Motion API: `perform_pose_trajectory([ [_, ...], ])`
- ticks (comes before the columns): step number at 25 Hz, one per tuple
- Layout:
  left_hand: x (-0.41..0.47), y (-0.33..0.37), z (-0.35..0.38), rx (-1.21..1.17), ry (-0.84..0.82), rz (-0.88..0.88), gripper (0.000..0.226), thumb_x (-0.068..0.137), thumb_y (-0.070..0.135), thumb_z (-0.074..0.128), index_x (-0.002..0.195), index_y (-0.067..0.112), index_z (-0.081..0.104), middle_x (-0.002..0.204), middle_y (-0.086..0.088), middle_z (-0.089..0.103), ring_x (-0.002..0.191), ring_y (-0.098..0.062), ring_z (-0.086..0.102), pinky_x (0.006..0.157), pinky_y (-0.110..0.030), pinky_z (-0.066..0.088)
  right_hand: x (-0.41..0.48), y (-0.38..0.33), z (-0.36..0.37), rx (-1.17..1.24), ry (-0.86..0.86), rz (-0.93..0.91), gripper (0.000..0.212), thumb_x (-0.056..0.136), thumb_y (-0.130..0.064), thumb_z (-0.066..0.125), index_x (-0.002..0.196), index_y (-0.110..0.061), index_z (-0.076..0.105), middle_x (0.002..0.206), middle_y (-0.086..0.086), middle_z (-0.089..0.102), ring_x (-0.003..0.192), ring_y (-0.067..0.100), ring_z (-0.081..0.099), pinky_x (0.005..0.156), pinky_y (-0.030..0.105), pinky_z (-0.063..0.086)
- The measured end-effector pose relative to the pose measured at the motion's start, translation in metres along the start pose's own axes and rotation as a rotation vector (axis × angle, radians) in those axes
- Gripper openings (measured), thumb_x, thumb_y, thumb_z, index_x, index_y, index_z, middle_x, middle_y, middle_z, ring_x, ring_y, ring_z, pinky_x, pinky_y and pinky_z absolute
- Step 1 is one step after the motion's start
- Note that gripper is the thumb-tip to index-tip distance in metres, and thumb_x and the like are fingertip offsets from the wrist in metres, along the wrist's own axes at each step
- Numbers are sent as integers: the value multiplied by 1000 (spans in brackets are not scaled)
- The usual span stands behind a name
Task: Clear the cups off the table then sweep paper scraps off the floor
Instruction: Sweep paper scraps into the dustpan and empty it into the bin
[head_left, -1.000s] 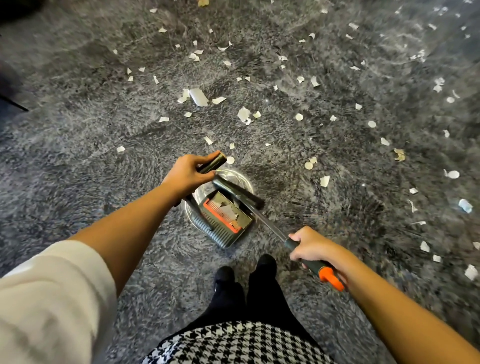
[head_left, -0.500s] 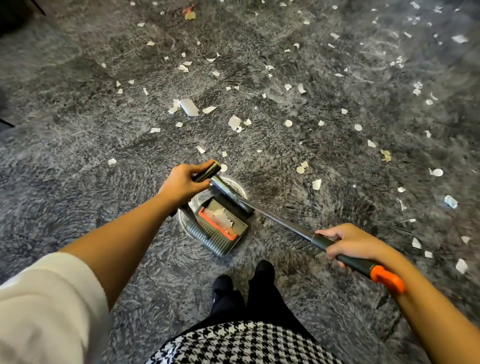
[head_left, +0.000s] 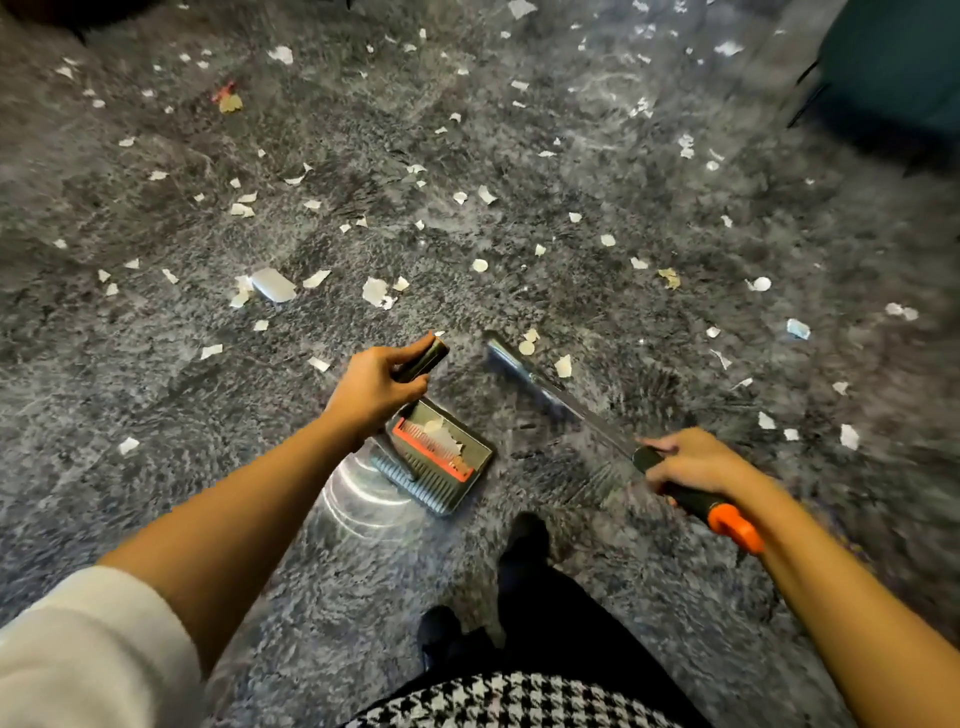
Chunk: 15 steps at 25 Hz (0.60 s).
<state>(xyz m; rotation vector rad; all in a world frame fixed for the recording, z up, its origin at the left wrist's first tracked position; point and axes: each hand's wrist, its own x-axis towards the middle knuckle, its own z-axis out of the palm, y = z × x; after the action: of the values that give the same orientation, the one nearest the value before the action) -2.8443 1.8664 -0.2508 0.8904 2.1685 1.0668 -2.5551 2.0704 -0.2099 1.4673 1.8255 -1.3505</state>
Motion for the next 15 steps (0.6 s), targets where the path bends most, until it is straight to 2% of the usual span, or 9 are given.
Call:
perform_pose_trajectory([
  [3, 48, 20, 24, 62, -6, 64, 50, 83, 10, 69, 129, 25, 58, 96, -4, 73, 47, 24, 37, 45, -5, 34, 32, 5, -38, 64, 81, 36, 50, 78, 10, 61, 126, 0, 54, 75, 18, 61, 32, 17, 53, 33, 18, 41],
  [5, 84, 35, 41, 108, -15, 83, 51, 82, 12, 70, 129, 28, 58, 86, 4, 72, 47, 23, 37, 47, -8, 35, 62, 4, -68, 79, 125, 62, 48, 76, 9, 61, 124, 3, 55, 76, 20, 62, 37, 22, 53, 37, 23, 44],
  [7, 119, 51, 57, 116, -52, 87, 53, 82, 12, 71, 129, 29, 56, 96, 16, 64, 54, 25, 41, 54, -5, 38, 87, 2, -97, 108, 145, 87, 42, 75, 8, 63, 117, 8, 59, 74, 21, 62, 40, 23, 53, 42, 26, 45],
  [10, 170, 76, 81, 96, -101, 77, 53, 83, 9, 70, 130, 27, 55, 107, 19, 54, 67, 29, 36, 56, -1, 38, 123, -2, -143, 152, 135, 116, 41, 74, 9, 64, 115, 12, 59, 72, 19, 61, 40, 23, 53, 38, 24, 43],
  [14, 229, 104, 99, 145, -129, 100, 53, 81, 8, 71, 129, 23, 55, 104, 13, 61, 57, 28, 41, 56, 2, 36, 171, -13, -187, 165, 173, 114, 42, 72, 10, 63, 113, 15, 57, 71, 21, 59, 49, 28, 53, 47, 31, 46],
  [15, 239, 108, 101, 149, -127, 107, 53, 81, 7, 71, 129, 23, 55, 103, 16, 58, 59, 29, 42, 58, 2, 36, 179, -17, -191, 174, 167, 109, 42, 72, 10, 63, 114, 15, 56, 67, 20, 59, 46, 26, 52, 44, 29, 45],
])
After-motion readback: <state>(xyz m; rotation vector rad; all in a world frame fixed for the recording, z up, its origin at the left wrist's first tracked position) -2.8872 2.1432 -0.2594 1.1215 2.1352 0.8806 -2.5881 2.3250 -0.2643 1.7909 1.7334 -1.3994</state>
